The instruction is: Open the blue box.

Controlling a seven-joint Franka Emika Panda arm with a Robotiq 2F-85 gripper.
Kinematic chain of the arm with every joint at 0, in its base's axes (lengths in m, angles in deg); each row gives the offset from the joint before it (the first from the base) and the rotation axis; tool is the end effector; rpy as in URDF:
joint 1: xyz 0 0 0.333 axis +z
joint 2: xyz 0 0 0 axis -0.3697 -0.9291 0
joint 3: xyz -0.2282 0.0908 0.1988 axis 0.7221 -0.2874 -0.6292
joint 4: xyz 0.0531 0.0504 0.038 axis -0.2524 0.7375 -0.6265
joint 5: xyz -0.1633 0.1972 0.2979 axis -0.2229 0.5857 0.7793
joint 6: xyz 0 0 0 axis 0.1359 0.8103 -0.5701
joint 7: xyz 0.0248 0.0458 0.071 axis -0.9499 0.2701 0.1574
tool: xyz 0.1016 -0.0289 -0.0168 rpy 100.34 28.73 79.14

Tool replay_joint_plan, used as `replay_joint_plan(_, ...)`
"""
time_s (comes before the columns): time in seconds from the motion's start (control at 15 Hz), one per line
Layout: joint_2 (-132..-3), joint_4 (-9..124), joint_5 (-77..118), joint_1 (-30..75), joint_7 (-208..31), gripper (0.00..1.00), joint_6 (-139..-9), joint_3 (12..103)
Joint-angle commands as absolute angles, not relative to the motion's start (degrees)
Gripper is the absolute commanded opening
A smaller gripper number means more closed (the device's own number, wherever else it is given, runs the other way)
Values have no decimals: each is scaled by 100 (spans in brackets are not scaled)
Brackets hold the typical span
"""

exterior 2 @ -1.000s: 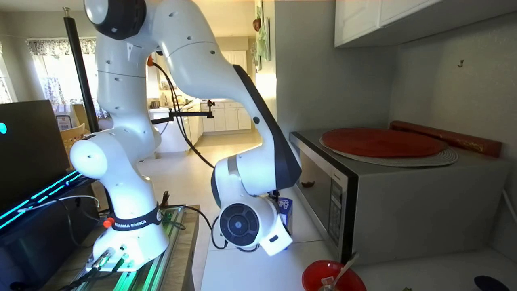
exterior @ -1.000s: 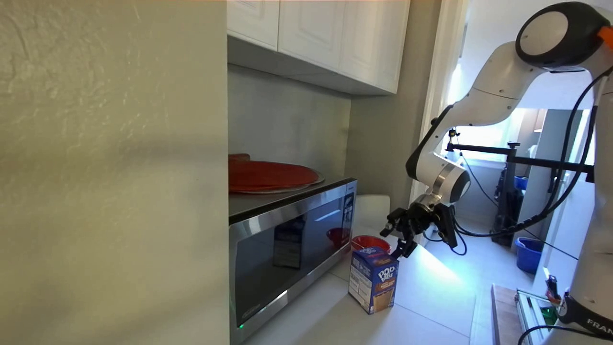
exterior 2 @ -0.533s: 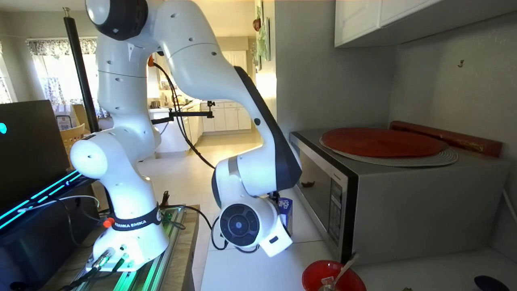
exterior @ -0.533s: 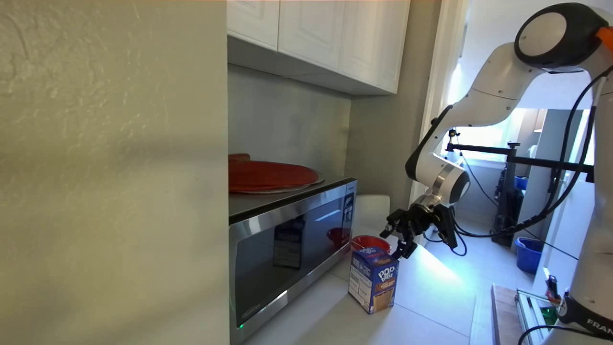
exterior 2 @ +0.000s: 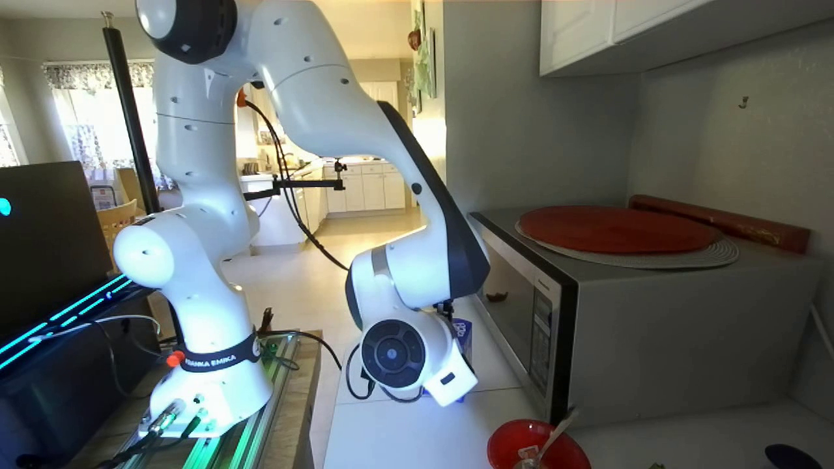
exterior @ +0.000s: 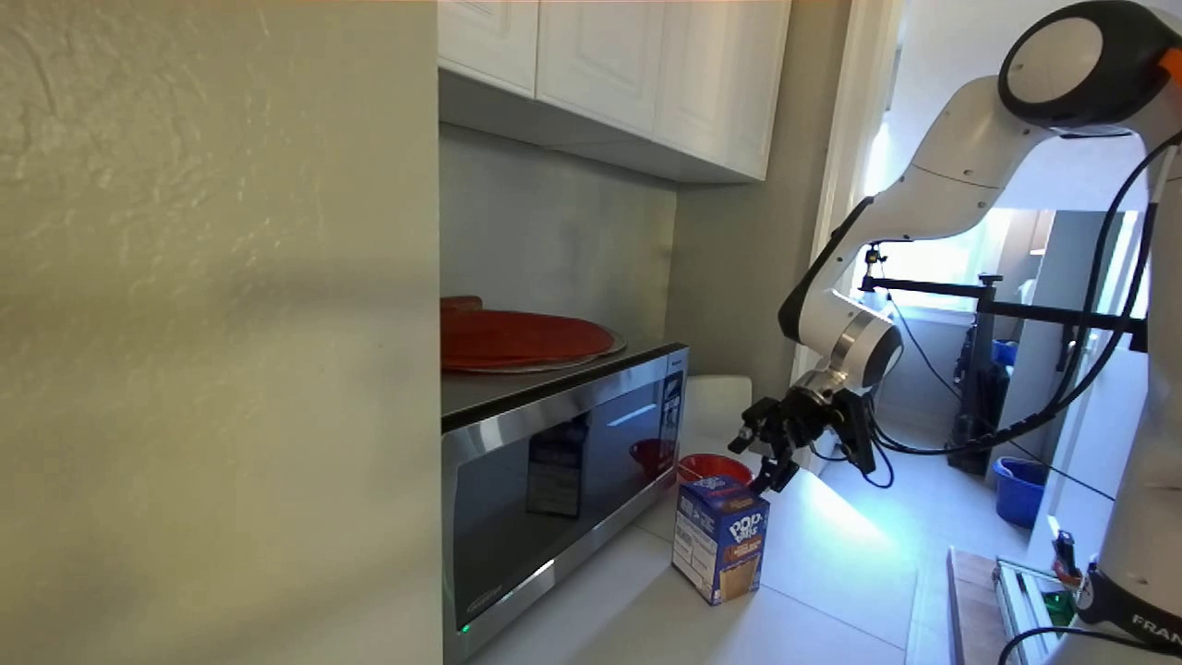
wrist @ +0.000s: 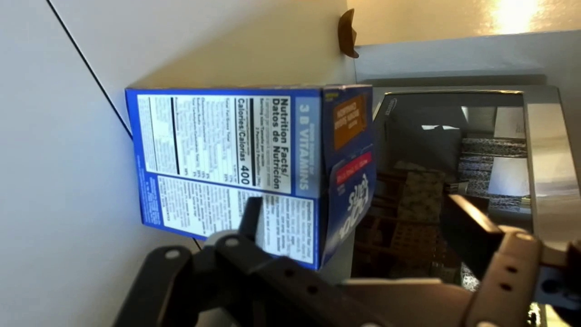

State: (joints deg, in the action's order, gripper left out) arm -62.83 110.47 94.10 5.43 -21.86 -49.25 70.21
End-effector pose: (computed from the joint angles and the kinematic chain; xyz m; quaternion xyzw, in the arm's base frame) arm 0.3657 -0.1631 0.1841 -0.8371 0.2006 -0.0821 0.5023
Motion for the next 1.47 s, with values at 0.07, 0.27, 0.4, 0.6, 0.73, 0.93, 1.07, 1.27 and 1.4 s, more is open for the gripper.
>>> replay_joint_plan(0.07, -6153, 10976, 9376, 505, -2268, 75, -4949, 7072)
replay_joint_plan(0.27, -6103, 11026, 9359, 516, -2262, 59, -4958, 7076)
replay_joint_plan(0.4, -6073, 11065, 9330, 521, -2281, 44, -4981, 7082)
replay_joint_plan(0.6, -6060, 11086, 9284, 513, -2282, 31, -4982, 7096)
replay_joint_plan(0.73, -6069, 11074, 9264, 498, -2271, 17, -4983, 7116)
replay_joint_plan(0.93, -6091, 11073, 9233, 485, -2266, 8, -5016, 7155)
replay_joint_plan(1.07, -6102, 11081, 9230, 483, -2252, 11, -5036, 7175)
replay_joint_plan(1.27, -6086, 11137, 9209, 485, -2248, 13, -5074, 7199)
replay_joint_plan(1.4, -6090, 11184, 9201, 487, -2244, 18, -5114, 7207)
